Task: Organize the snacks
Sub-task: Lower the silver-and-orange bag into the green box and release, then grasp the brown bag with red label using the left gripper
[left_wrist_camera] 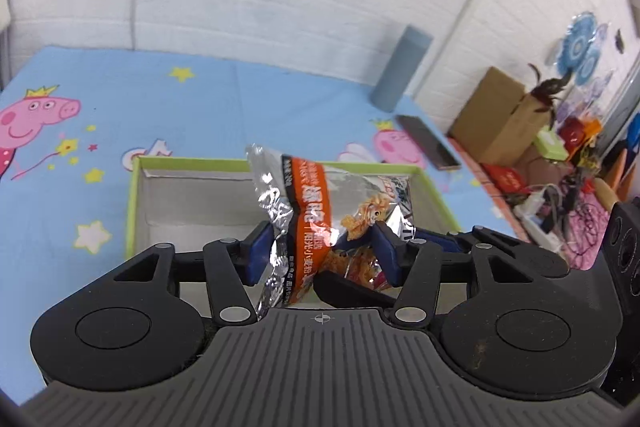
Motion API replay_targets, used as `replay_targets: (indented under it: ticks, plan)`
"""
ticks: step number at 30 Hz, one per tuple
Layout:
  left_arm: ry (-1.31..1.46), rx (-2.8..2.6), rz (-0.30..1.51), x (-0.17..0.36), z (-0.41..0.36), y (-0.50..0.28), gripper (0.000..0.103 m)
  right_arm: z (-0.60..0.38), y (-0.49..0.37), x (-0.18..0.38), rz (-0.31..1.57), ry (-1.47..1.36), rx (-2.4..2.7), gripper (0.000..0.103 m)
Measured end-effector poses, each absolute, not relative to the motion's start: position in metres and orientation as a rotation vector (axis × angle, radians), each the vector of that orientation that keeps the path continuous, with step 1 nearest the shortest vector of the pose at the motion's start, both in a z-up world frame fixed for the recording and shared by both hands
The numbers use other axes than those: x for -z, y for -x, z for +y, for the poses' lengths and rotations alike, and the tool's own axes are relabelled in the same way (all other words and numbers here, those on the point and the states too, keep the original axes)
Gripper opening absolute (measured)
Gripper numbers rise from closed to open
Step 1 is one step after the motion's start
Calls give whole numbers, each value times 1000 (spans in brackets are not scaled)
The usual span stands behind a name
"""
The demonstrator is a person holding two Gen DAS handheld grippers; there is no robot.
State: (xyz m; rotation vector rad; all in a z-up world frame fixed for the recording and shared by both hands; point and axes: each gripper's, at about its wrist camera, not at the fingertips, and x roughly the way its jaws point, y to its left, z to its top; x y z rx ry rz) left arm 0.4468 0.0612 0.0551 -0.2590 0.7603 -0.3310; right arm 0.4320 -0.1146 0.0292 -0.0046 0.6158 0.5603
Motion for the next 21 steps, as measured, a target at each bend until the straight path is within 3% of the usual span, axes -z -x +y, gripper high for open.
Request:
replay_targets:
  ticks: [3, 10, 15, 21]
  plan:
    - [240, 288, 764, -46, 69, -458, 58, -110, -443, -19, 620, 37, -529, 85]
    - [254, 316, 686, -67, 80, -405, 67, -131, -389, -50, 519, 30, -508, 93]
    - [236, 363, 642, -80, 73, -336, 68, -147, -310, -58, 500, 15, -514, 94]
    - [207, 370, 647, -61, 65, -236, 68, -157, -215, -30, 567, -32, -532, 94]
